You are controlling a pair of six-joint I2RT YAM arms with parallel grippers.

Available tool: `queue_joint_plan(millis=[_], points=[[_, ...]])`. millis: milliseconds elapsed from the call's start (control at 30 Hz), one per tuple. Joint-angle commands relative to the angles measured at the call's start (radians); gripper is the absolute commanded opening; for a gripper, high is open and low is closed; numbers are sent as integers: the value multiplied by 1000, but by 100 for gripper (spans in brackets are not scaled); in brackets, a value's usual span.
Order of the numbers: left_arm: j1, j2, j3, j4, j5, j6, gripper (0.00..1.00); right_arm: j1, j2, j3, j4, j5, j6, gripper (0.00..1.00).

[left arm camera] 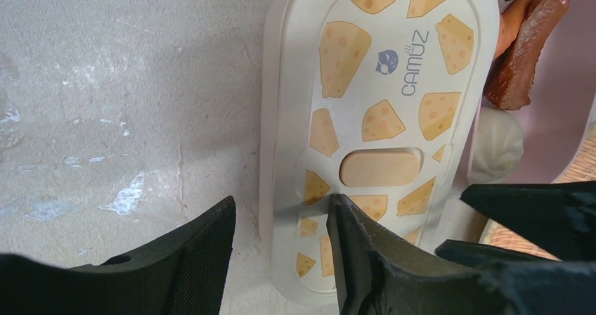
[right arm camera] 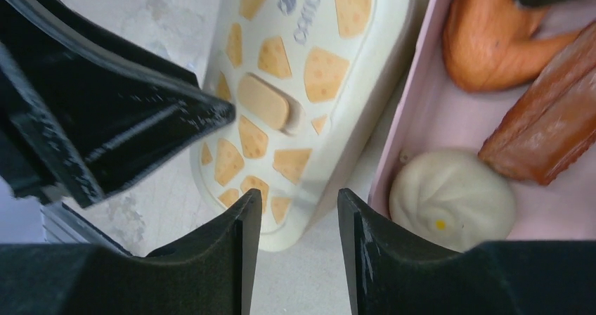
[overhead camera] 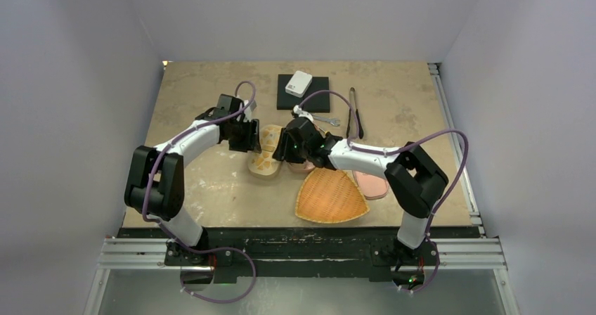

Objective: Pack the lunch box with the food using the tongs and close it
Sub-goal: Close the box lid on the packing box.

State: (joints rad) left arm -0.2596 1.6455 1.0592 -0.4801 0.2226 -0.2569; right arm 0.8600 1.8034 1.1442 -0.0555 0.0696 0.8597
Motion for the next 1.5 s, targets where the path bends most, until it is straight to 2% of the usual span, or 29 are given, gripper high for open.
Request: queue_joint_plan(millis=[0, 333, 833, 1467], points=[[-8, 34, -8, -37, -114, 54, 49, -40, -48, 90, -25, 17, -66, 47], [-16, 30, -8, -34, -119, 53, 49, -164, 41, 180, 12, -33, -139, 50], [-27, 34, -7, -33, -124, 52, 50, -170, 119, 195, 92, -114, -122, 48], [-27, 28, 6, -23, -98, 51, 51, -169, 208, 179, 75, -73, -97, 44]])
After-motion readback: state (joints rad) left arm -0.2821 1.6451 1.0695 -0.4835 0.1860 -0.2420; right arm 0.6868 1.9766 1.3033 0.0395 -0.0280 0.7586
